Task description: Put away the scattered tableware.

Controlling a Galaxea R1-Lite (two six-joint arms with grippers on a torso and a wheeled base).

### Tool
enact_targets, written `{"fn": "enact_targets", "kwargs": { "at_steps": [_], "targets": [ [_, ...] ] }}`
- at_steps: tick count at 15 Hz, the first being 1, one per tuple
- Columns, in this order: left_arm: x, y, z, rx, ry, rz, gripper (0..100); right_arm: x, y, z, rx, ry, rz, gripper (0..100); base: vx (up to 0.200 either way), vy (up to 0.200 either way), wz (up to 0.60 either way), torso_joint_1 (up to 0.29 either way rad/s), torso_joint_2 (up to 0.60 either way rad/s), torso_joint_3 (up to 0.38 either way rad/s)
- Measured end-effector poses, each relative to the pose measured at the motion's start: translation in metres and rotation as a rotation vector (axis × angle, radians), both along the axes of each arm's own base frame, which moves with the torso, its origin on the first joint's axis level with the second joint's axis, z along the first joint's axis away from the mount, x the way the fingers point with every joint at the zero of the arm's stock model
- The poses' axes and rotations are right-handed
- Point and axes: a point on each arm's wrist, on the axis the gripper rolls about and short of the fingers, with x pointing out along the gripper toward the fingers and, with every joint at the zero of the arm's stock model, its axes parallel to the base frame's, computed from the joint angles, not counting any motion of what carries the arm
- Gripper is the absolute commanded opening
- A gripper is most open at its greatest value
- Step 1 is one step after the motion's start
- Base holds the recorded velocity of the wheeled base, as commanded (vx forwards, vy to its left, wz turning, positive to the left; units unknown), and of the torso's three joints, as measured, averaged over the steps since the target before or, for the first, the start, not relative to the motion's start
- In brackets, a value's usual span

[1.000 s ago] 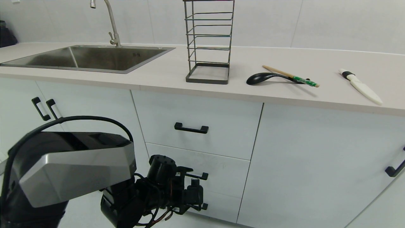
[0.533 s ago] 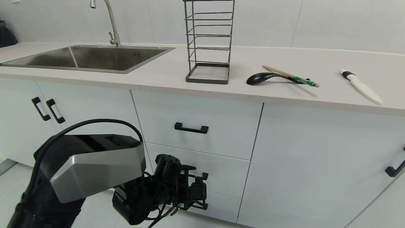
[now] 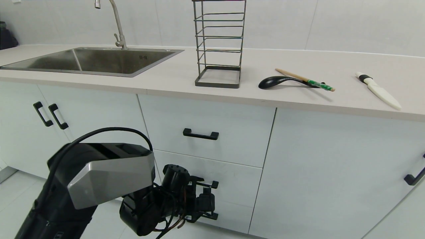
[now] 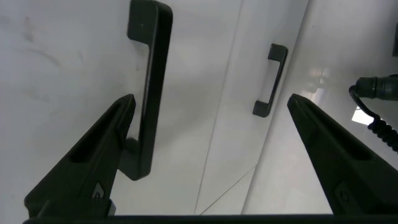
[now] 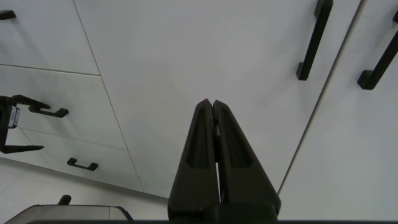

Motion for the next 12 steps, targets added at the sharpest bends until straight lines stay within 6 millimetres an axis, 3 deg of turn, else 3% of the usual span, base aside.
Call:
{"fn": "enact_targets", "kwargs": {
  "at_steps": [9,12],
  "targets": [
    [-0.018,0.01,-0.01,0.04,0.065,-0.005,100,0.0,0.0,0.0,0.0,0.0,0.0,0,0.0,0.0,0.0,0.0,0.0,0.0],
    [-0.02,0.01,-0.005,0.042,0.066,-0.006,100,0.0,0.0,0.0,0.0,0.0,0.001,0,0.0,0.0,0.0,0.0,0.0,0.0]
  ]
}}
